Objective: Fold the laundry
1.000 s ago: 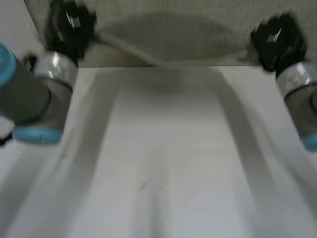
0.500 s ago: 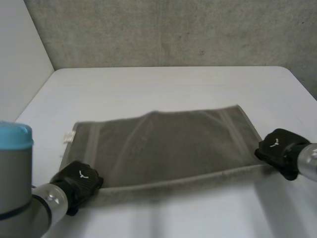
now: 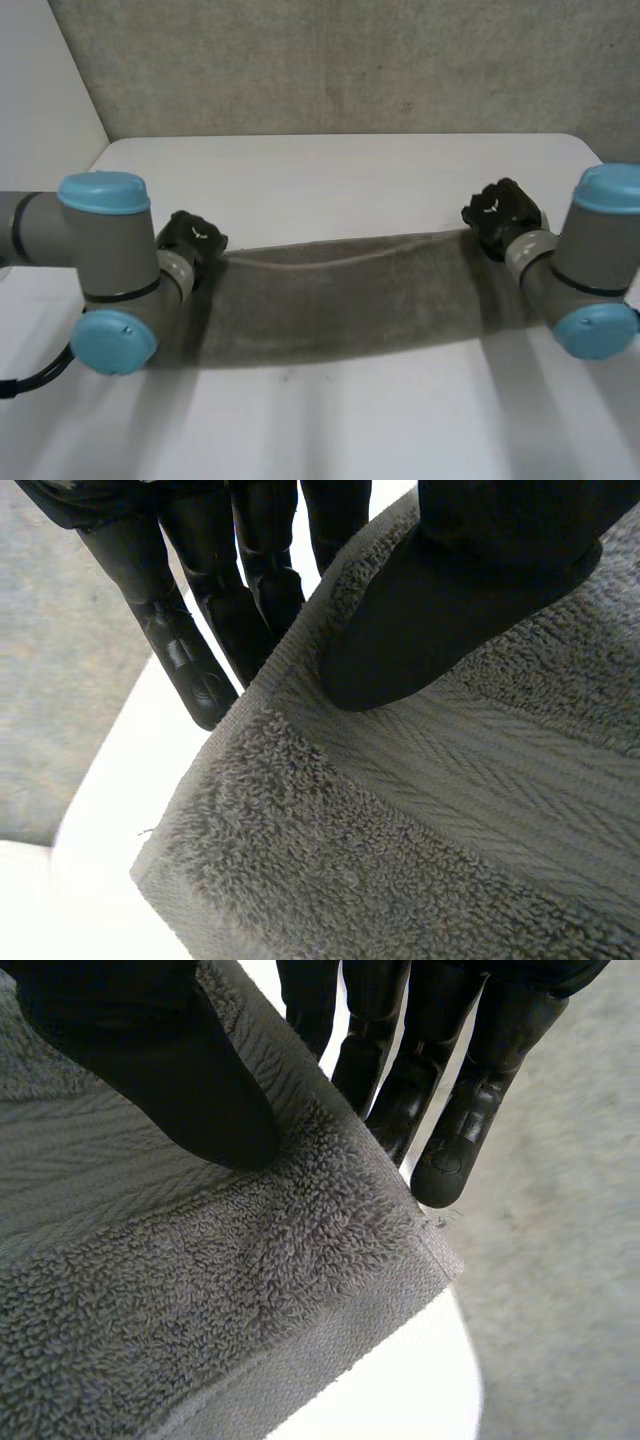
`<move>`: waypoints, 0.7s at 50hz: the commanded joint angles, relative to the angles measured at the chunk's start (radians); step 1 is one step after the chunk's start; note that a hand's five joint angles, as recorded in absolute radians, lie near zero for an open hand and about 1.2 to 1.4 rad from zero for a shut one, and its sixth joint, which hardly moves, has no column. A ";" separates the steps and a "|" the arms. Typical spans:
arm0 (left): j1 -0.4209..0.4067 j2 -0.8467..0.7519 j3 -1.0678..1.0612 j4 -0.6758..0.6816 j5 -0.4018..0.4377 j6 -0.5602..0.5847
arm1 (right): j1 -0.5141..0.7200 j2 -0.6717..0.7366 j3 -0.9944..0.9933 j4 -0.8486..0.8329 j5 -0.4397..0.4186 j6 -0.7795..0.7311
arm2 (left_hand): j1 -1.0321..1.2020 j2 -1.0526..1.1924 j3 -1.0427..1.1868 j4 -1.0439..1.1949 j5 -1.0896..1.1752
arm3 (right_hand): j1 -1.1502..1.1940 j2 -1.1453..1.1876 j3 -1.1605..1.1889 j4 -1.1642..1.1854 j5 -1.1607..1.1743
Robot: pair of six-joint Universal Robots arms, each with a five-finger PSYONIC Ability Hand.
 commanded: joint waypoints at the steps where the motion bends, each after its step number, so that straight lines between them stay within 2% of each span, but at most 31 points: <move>1: 0.000 -0.117 0.155 0.124 -0.048 0.038 | 0.025 0.129 -0.094 -0.167 0.043 -0.005 | 0.189 0.178 0.180 0.178 0.180 | 0.419 0.214 0.205 0.204 0.221; 8: -0.002 -0.166 0.205 0.139 -0.047 0.105 | 0.037 0.203 -0.165 -0.181 0.048 0.001 | 0.189 0.178 0.180 0.178 0.180 | 0.419 0.214 0.205 0.204 0.221; 9: -0.005 -0.167 0.202 0.144 -0.047 0.103 | 0.038 0.212 -0.174 -0.181 0.050 0.001 | 0.044 0.033 0.035 0.033 0.035 | 0.002 -0.204 -0.213 -0.214 -0.197; 10: -0.005 -0.167 0.202 0.144 -0.047 0.103 | 0.038 0.215 -0.177 -0.181 0.054 0.001 | 0.043 0.032 0.033 0.032 0.034 | -0.534 -0.740 -0.749 -0.750 -0.733; 11: -0.009 -0.167 0.197 0.150 -0.047 0.102 | 0.038 0.215 -0.177 -0.181 0.054 0.001 | -0.405 -0.416 -0.414 -0.416 -0.414 | -0.539 -0.745 -0.754 -0.755 -0.738; 12: -0.009 -0.167 0.197 0.150 -0.047 0.102 | 0.038 0.217 -0.180 -0.181 0.056 0.003 | -0.410 -0.420 -0.419 -0.420 -0.419 | -0.802 -1.008 -1.017 -1.018 -1.001; 13: -0.014 -0.163 0.194 0.157 -0.056 0.105 | 0.038 0.211 -0.180 -0.179 0.054 0.010 | -0.947 -0.958 -0.957 -0.958 -0.956 | -0.802 -1.008 -1.017 -1.018 -1.001; 14: -0.017 -0.158 0.191 0.162 -0.059 0.100 | 0.038 0.211 -0.180 -0.179 0.054 0.010 | -1.020 -1.030 -1.029 -1.030 -1.028 | -0.802 -1.008 -1.017 -1.018 -1.001; 19: -0.028 -0.109 0.134 0.165 -0.056 0.095 | 0.034 0.131 -0.148 -0.169 0.048 0.090 | -1.032 -1.043 -1.041 -1.043 -1.041 | -0.802 -1.008 -1.017 -1.018 -1.001; 23: -0.028 -0.039 0.071 0.165 -0.056 0.075 | 0.021 -0.005 -0.076 -0.149 0.036 0.245 | -1.032 -1.043 -1.041 -1.043 -1.041 | -0.802 -1.008 -1.017 -1.018 -1.001; 27: -0.026 0.091 -0.045 0.179 -0.047 -0.030 | 0.018 -0.099 -0.025 -0.080 -0.007 0.319 | -1.032 -1.043 -1.041 -1.043 -1.041 | -0.802 -1.008 -1.017 -1.018 -1.001; 29: -0.025 0.136 -0.082 0.191 -0.045 -0.076 | -0.020 -0.163 0.006 0.036 -0.065 0.357 | -1.032 -1.043 -1.041 -1.043 -1.041 | -0.802 -1.008 -1.017 -1.018 -1.001; 35: -0.010 0.279 -0.220 0.236 0.001 -0.262 | -0.089 -0.216 0.038 0.229 -0.127 0.369 | -1.033 -1.044 -1.042 -1.044 -1.042 | -0.802 -1.008 -1.017 -1.018 -1.001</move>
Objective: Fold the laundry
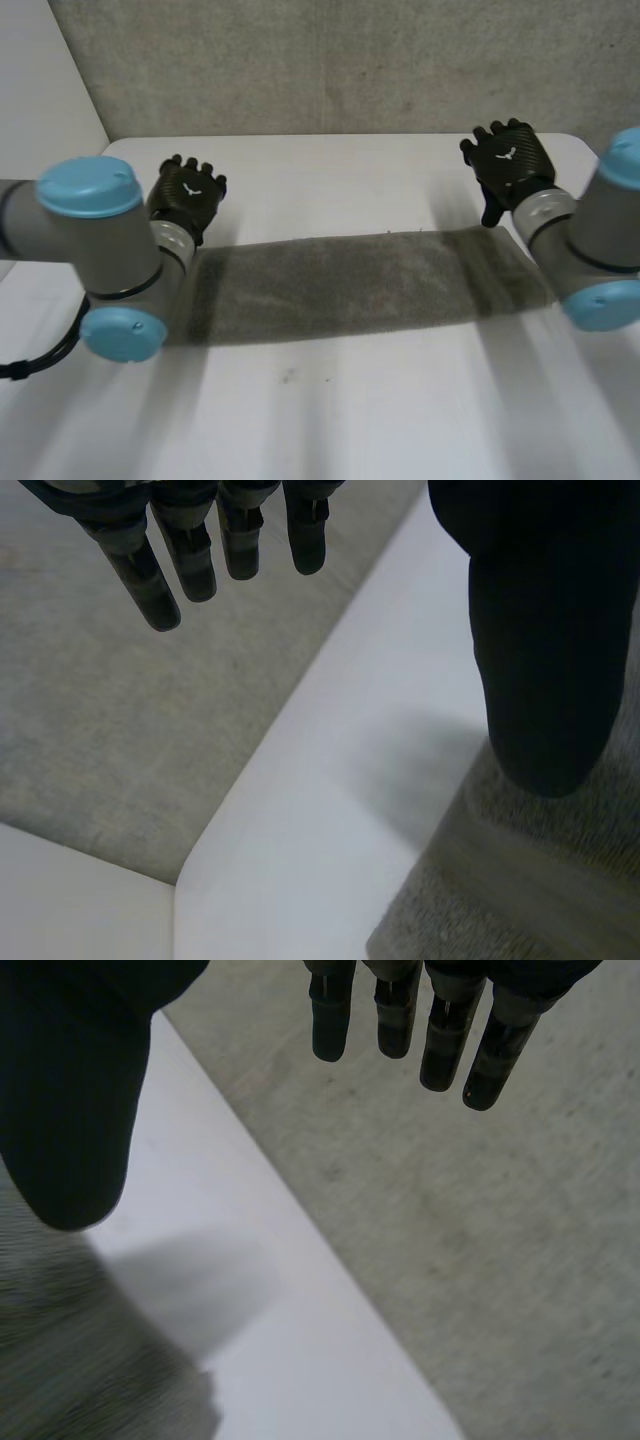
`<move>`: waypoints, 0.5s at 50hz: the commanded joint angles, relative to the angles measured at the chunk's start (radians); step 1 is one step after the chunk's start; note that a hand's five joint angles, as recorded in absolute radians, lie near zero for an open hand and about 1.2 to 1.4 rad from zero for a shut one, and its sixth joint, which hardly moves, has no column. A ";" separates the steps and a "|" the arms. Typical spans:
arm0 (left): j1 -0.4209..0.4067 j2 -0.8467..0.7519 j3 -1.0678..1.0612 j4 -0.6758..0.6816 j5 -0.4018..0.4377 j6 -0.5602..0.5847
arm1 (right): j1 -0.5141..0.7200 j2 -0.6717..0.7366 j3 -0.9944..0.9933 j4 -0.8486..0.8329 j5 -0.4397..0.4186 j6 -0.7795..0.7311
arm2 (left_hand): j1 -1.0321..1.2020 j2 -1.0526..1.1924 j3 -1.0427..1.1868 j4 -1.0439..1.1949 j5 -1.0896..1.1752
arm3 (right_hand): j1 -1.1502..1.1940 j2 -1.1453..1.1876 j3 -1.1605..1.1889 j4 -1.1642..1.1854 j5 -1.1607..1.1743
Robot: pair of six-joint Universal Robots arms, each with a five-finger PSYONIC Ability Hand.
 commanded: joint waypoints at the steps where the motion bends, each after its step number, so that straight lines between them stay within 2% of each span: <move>1: 0.014 0.154 -0.144 0.046 0.043 -0.192 | -0.090 -0.087 0.054 0.289 -0.093 0.032 | -0.003 0.005 0.003 0.003 -0.025 | -0.038 -0.054 -0.039 -0.060 -0.072; 5: 0.014 0.208 -0.219 0.064 0.095 -0.290 | -0.143 -0.089 0.086 0.392 -0.103 0.031 | -0.003 0.005 0.003 0.003 -0.025 | 0.031 0.015 0.029 0.009 -0.004; 9: 0.011 0.222 -0.261 0.076 0.112 -0.334 | -0.173 -0.087 0.128 0.386 -0.107 0.028 | -0.003 0.005 0.003 0.003 -0.025 | 0.111 0.095 0.109 0.088 0.076; 10: 0.011 0.226 -0.274 0.082 0.114 -0.342 | -0.186 -0.078 0.146 0.368 -0.114 0.023 | -0.003 0.005 0.003 0.003 -0.025 | 0.212 0.196 0.211 0.190 0.178; 11: 0.011 0.226 -0.275 0.083 0.114 -0.342 | -0.186 -0.078 0.146 0.368 -0.114 0.023 | -0.003 0.005 0.003 0.003 -0.025 | 0.213 0.197 0.212 0.191 0.179; 13: 0.011 0.228 -0.293 0.099 0.115 -0.342 | -0.209 -0.046 0.171 0.299 -0.151 0.014 | -0.003 0.005 0.003 0.003 -0.025 | 0.415 0.399 0.413 0.393 0.381; 15: 0.011 0.228 -0.298 0.105 0.115 -0.342 | -0.221 -0.019 0.181 0.262 -0.172 0.009 | -0.003 0.005 0.003 0.003 -0.025 | 0.483 0.467 0.481 0.461 0.448; 25: 0.020 0.228 -0.314 0.112 0.117 -0.344 | -0.239 0.066 0.189 0.181 -0.179 -0.020 | -0.003 0.005 0.003 0.003 -0.025 | 0.548 0.532 0.546 0.526 0.514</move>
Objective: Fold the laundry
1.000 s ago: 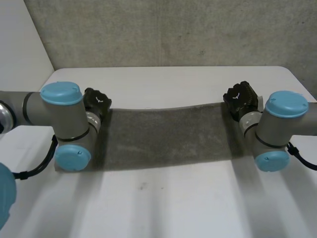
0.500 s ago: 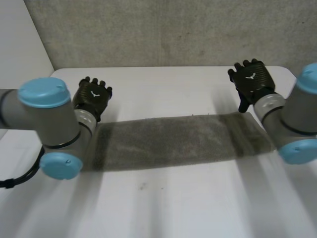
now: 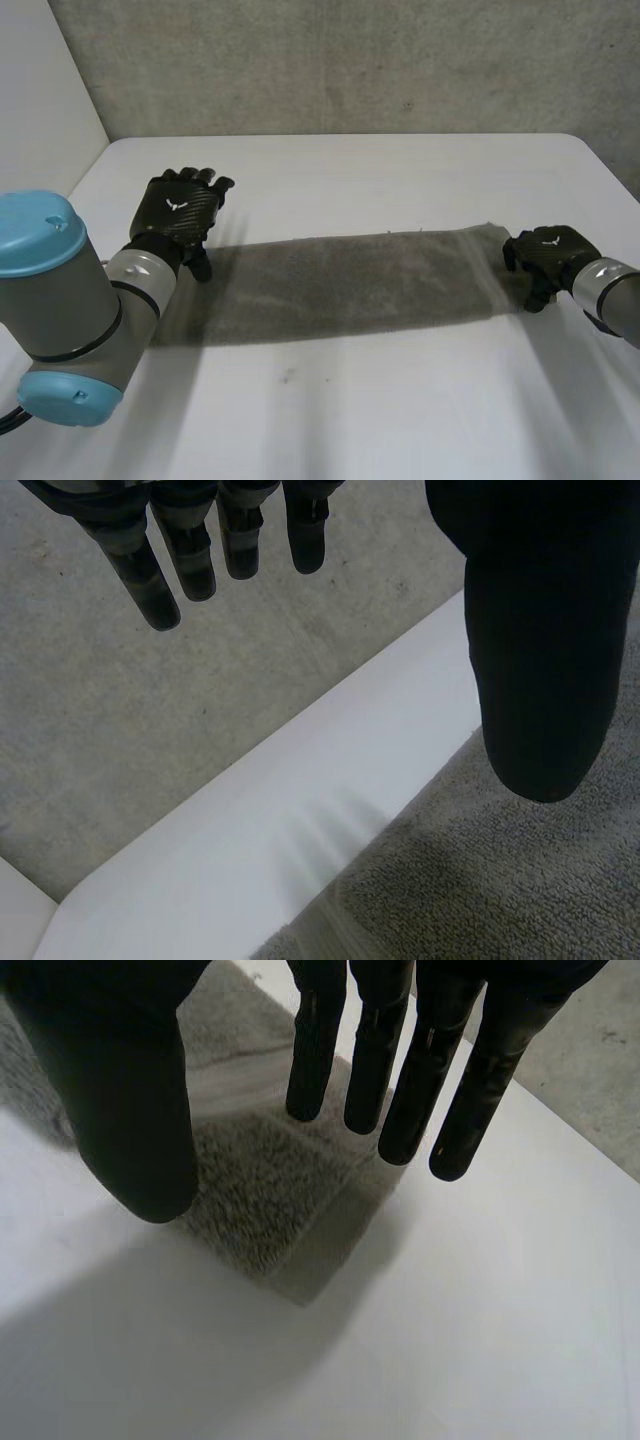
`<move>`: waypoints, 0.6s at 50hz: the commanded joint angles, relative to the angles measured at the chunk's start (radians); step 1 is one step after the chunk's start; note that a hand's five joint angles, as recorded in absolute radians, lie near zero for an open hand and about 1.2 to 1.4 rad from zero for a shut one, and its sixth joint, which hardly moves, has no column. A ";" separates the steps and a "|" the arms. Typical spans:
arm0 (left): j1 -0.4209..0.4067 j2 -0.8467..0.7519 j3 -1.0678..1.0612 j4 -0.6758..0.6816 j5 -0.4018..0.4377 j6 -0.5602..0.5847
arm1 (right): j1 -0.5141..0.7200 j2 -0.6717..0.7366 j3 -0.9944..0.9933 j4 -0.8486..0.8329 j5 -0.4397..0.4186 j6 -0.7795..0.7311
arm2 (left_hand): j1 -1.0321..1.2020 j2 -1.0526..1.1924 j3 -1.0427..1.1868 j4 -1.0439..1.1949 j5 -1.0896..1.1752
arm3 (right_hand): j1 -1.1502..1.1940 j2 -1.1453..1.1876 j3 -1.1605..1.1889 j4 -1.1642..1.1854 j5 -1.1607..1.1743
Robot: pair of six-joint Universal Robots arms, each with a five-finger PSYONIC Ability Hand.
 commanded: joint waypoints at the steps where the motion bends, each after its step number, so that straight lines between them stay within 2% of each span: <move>1: 0.010 -0.002 -0.007 0.002 -0.001 0.003 | -0.005 0.059 -0.001 -0.042 -0.002 -0.041 | 0.002 0.009 0.008 0.006 -0.025 | 0.217 0.125 0.123 0.123 0.149; 2: 0.010 -0.002 -0.007 0.002 -0.001 0.003 | -0.005 0.059 -0.001 -0.042 -0.002 -0.041 | 0.002 0.009 0.008 0.006 -0.025 | 0.217 0.125 0.123 0.123 0.149; 3: 0.011 -0.002 -0.009 0.002 -0.001 0.004 | -0.005 0.062 -0.002 -0.048 -0.002 -0.054 | 0.002 0.009 0.008 0.006 -0.025 | 0.298 0.207 0.204 0.205 0.231; 4: 0.010 -0.002 -0.010 0.002 -0.001 0.003 | -0.005 0.068 -0.002 -0.063 -0.002 -0.068 | 0.002 0.009 0.008 0.006 -0.025 | 0.488 0.396 0.394 0.395 0.420; 5: 0.010 -0.002 -0.010 0.002 -0.001 0.003 | -0.005 0.068 -0.002 -0.063 -0.002 -0.068 | 0.002 0.009 0.008 0.006 -0.025 | 0.490 0.398 0.396 0.396 0.422; 6: 0.010 -0.002 -0.015 0.002 -0.001 0.003 | -0.005 0.076 -0.004 -0.083 0.000 -0.076 | 0.002 0.009 0.008 0.006 -0.025 | 0.778 0.686 0.683 0.684 0.710; 7: 0.010 -0.002 -0.019 0.002 -0.001 0.004 | -0.009 0.077 -0.004 -0.106 0.004 -0.080 | 0.002 0.009 0.008 0.006 -0.025 | 0.844 0.752 0.749 0.750 0.776; 13: 0.008 -0.002 -0.021 0.002 -0.001 0.003 | -0.037 0.079 -0.013 -0.132 0.043 -0.107 | 0.002 0.009 0.008 0.006 -0.025 | 0.844 0.752 0.750 0.751 0.776; 15: 0.008 -0.002 -0.022 0.002 -0.001 0.003 | -0.063 0.067 -0.022 -0.134 0.149 -0.158 | 0.002 0.009 0.008 0.006 -0.025 | 0.844 0.752 0.750 0.751 0.776; 16: 0.008 -0.002 -0.022 0.002 -0.001 0.003 | -0.063 0.067 -0.022 -0.134 0.150 -0.159 | 0.002 0.009 0.008 0.006 -0.025 | 0.844 0.752 0.750 0.751 0.776; 18: 0.008 0.000 -0.022 0.002 -0.001 0.003 | -0.103 0.047 -0.030 -0.129 0.271 -0.235 | 0.002 0.009 0.008 0.006 -0.025 | 0.844 0.752 0.750 0.751 0.776; 21: 0.008 0.001 -0.022 0.002 -0.003 0.003 | -0.122 0.030 -0.028 -0.140 0.316 -0.281 | 0.002 0.009 0.008 0.006 -0.025 | 0.844 0.752 0.750 0.751 0.776; 23: 0.008 0.004 -0.028 0.002 -0.001 0.003 | -0.143 0.005 -0.038 -0.143 0.368 -0.369 | 0.002 0.009 0.008 0.006 -0.025 | 0.844 0.752 0.750 0.751 0.776; 30: 0.008 0.023 -0.032 0.002 -0.001 0.003 | -0.134 -0.042 -0.068 -0.160 0.366 -0.395 | 0.002 0.009 0.008 0.006 -0.025 | 0.844 0.752 0.750 0.751 0.776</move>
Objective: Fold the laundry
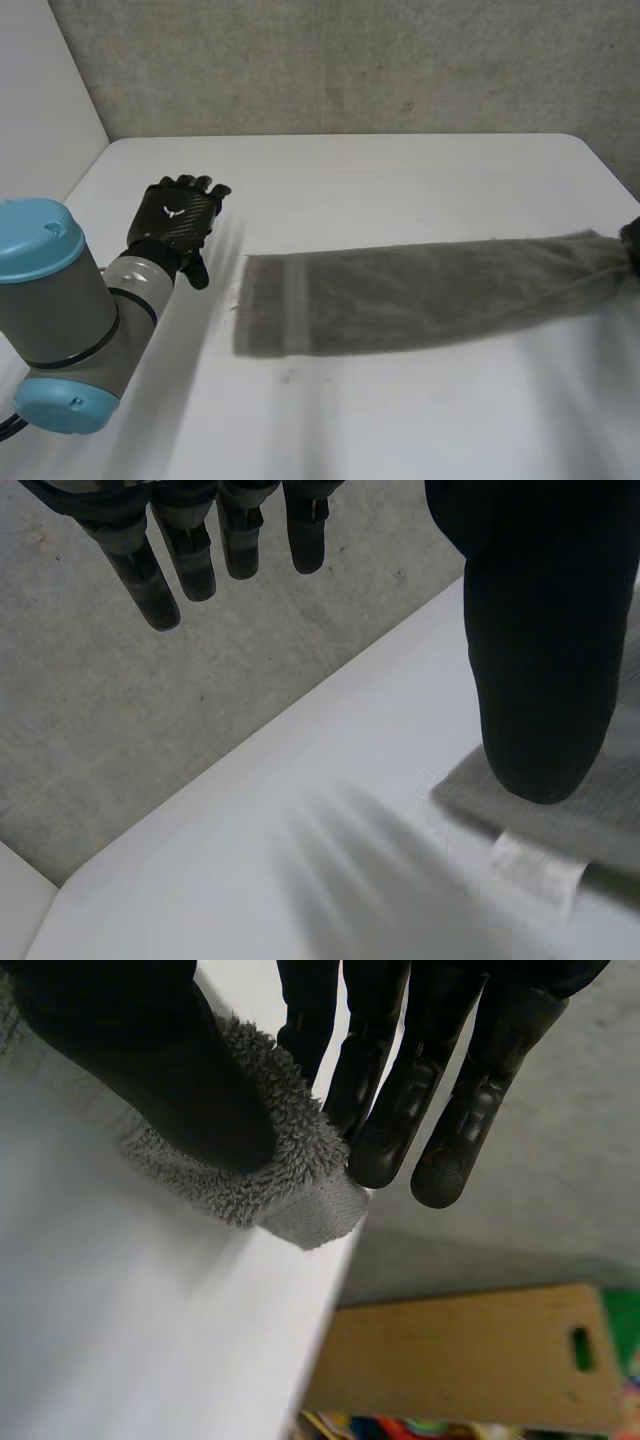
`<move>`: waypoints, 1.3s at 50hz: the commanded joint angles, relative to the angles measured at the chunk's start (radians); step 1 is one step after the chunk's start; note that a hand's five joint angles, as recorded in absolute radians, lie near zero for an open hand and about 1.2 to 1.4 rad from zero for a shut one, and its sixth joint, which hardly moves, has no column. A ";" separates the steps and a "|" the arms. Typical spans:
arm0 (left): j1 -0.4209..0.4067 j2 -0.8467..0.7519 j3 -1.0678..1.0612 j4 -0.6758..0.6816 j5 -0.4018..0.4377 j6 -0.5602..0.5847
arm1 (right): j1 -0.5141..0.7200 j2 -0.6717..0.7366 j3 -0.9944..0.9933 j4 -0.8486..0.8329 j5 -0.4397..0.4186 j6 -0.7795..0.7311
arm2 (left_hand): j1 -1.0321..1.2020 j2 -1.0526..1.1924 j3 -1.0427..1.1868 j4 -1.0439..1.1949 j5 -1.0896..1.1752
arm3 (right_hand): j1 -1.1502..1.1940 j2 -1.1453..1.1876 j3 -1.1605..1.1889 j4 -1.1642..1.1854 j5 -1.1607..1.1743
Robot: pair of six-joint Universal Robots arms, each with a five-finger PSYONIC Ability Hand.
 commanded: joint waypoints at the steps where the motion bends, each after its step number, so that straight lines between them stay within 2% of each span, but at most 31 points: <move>1: 0.000 0.013 -0.003 0.000 0.000 0.000 | 0.022 -0.059 -0.024 -0.029 0.004 -0.028 | 0.002 0.009 0.008 0.006 -0.025 | 0.444 0.221 0.211 0.206 0.245; 3: 0.002 0.013 -0.003 0.000 0.000 0.000 | 0.065 -0.081 -0.025 -0.052 -0.006 -0.016 | 0.002 0.009 0.008 0.006 -0.025 | 0.444 0.221 0.211 0.206 0.245; 5: 0.003 0.016 -0.003 0.000 -0.001 0.000 | 0.187 -0.120 -0.024 -0.110 -0.050 0.024 | 0.002 0.009 0.008 0.006 -0.025 | 0.444 0.221 0.211 0.206 0.245; 6: 0.003 0.016 -0.003 0.000 -0.001 0.000 | 0.188 -0.121 -0.024 -0.110 -0.050 0.024 | 0.002 0.009 0.008 0.006 -0.025 | 0.444 0.221 0.211 0.206 0.245; 8: 0.003 0.018 -0.004 0.000 -0.001 0.000 | 0.293 -0.131 -0.012 -0.164 -0.125 0.051 | 0.002 0.009 0.008 0.006 -0.025 | 0.444 0.221 0.211 0.206 0.245; 9: 0.003 0.018 -0.004 0.000 -0.001 0.000 | 0.294 -0.131 -0.012 -0.164 -0.125 0.051 | 0.002 0.009 0.008 0.006 -0.025 | 0.444 0.221 0.211 0.206 0.245; 11: 0.003 0.025 -0.004 0.000 -0.003 -0.001 | 0.392 -0.128 0.001 -0.202 -0.212 0.059 | 0.002 0.009 0.008 0.006 -0.025 | 0.444 0.221 0.211 0.206 0.245; 12: 0.003 0.025 -0.004 0.000 -0.003 -0.001 | 0.392 -0.128 0.001 -0.202 -0.213 0.059 | 0.002 0.009 0.008 0.006 -0.025 | 0.444 0.221 0.211 0.206 0.245; 13: 0.003 0.030 -0.006 0.000 -0.003 -0.003 | 0.463 -0.122 0.005 -0.221 -0.257 0.055 | 0.002 0.009 0.008 0.006 -0.025 | 0.444 0.221 0.211 0.206 0.245; 14: 0.003 0.030 -0.006 0.000 -0.003 -0.003 | 0.464 -0.122 0.005 -0.221 -0.257 0.055 | 0.002 0.009 0.008 0.006 -0.025 | 0.444 0.221 0.211 0.206 0.245; 16: 0.003 0.035 -0.006 0.000 -0.003 -0.003 | 0.600 -0.107 0.013 -0.253 -0.328 0.047 | 0.002 0.009 0.008 0.006 -0.025 | 0.444 0.221 0.211 0.206 0.245; 17: 0.003 0.035 -0.006 0.000 -0.003 -0.003 | 0.601 -0.107 0.013 -0.253 -0.328 0.047 | 0.002 0.009 0.008 0.006 -0.025 | 0.444 0.221 0.211 0.206 0.245; 19: 0.005 0.036 -0.006 0.000 -0.003 -0.003 | 0.704 -0.044 0.016 -0.285 -0.377 0.042 | 0.002 0.009 0.008 0.006 -0.025 | 0.444 0.221 0.211 0.206 0.245; 27: 0.008 0.038 -0.012 0.000 -0.001 -0.003 | 0.864 0.109 0.013 -0.330 -0.429 0.032 | 0.002 0.009 0.008 0.006 -0.025 | 0.444 0.221 0.211 0.206 0.245; 31: 0.006 0.038 -0.014 0.000 0.000 -0.001 | 0.880 0.148 0.013 -0.322 -0.429 0.015 | 0.002 0.009 0.008 0.006 -0.025 | 0.444 0.221 0.211 0.206 0.245; 32: 0.005 0.036 -0.015 0.000 0.000 -0.001 | 0.880 0.151 0.013 -0.317 -0.426 0.007 | 0.002 0.009 0.008 0.006 -0.025 | 0.259 0.036 0.026 0.021 0.060; 33: 0.005 0.036 -0.015 0.000 0.000 -0.001 | 0.880 0.151 0.013 -0.317 -0.426 0.007 | 0.002 0.009 0.008 0.006 -0.025 | 0.258 0.034 0.024 0.019 0.058; 35: 0.002 0.035 -0.021 0.000 0.002 -0.001 | 0.874 0.133 0.021 -0.317 -0.402 0.021 | 0.002 0.009 0.008 0.006 -0.025 | -0.432 -0.655 -0.665 -0.671 -0.632; 36: 0.002 0.035 -0.021 0.000 0.002 -0.001 | 0.874 0.132 0.021 -0.317 -0.401 0.021 | 0.002 0.009 0.008 0.006 -0.025 | -0.435 -0.659 -0.669 -0.674 -0.635; 37: -0.001 0.036 -0.021 0.000 0.002 -0.001 | 0.872 0.102 0.028 -0.313 -0.394 0.039 | 0.002 0.009 0.008 0.006 -0.025 | -0.738 -0.961 -0.971 -0.976 -0.937; 38: -0.005 0.035 -0.021 0.000 0.002 -0.003 | 0.869 0.056 0.040 -0.308 -0.379 0.070 | 0.002 0.009 0.008 0.006 -0.025 | -0.777 -1.001 -1.011 -1.016 -0.977; 41: -0.009 0.035 -0.021 0.002 0.002 -0.003 | 0.855 0.019 0.054 -0.302 -0.360 0.119 | 0.002 0.009 0.008 0.006 -0.025 | -0.777 -1.001 -1.011 -1.016 -0.977; 43: -0.030 0.035 -0.018 0.008 0.003 -0.009 | 0.787 -0.041 0.094 -0.284 -0.323 0.264 | 0.002 0.009 0.008 0.006 -0.025 | -0.777 -1.001 -1.011 -1.016 -0.977; 44: -0.031 0.035 -0.018 0.008 0.003 -0.009 | 0.786 -0.041 0.094 -0.284 -0.323 0.265 | 0.002 0.009 0.008 0.006 -0.025 | -0.777 -1.001 -1.011 -1.016 -0.977; 46: -0.067 0.032 -0.009 0.021 0.015 -0.037 | 0.708 -0.108 0.143 -0.253 -0.305 0.436 | 0.002 0.009 0.008 0.006 -0.025 | -0.777 -1.001 -1.011 -1.016 -0.977; 47: -0.067 0.031 -0.009 0.022 0.015 -0.037 | 0.708 -0.108 0.143 -0.253 -0.305 0.436 | 0.002 0.009 0.008 0.006 -0.025 | -0.777 -1.001 -1.011 -1.016 -0.977; 51: -0.115 0.015 0.005 0.061 0.066 -0.121 | 0.607 -0.197 0.200 -0.166 -0.302 0.629 | 0.002 0.009 0.008 0.006 -0.025 | -0.777 -1.001 -1.011 -1.016 -0.977; 55: -0.149 -0.036 0.034 0.094 0.114 -0.179 | 0.539 -0.205 0.238 -0.100 -0.311 0.662 | 0.002 0.009 0.008 0.006 -0.025 | -0.777 -1.001 -1.011 -1.016 -0.977; 57: -0.195 -0.096 0.080 0.097 0.161 -0.216 | 0.510 -0.208 0.284 -0.081 -0.308 0.650 | 0.009 0.016 0.015 0.013 -0.018 | -0.777 -1.001 -1.011 -1.016 -0.977; 62: -0.228 -0.186 0.143 0.097 0.227 -0.225 | 0.481 -0.208 0.330 -0.083 -0.297 0.615 | 0.014 0.022 0.020 0.018 -0.012 | -0.777 -1.001 -1.011 -1.016 -0.977; 65: -0.239 -0.247 0.190 0.095 0.236 -0.227 | 0.475 -0.197 0.349 -0.086 -0.293 0.599 | 0.020 0.028 0.026 0.024 -0.006 | -0.777 -1.001 -1.011 -1.016 -0.977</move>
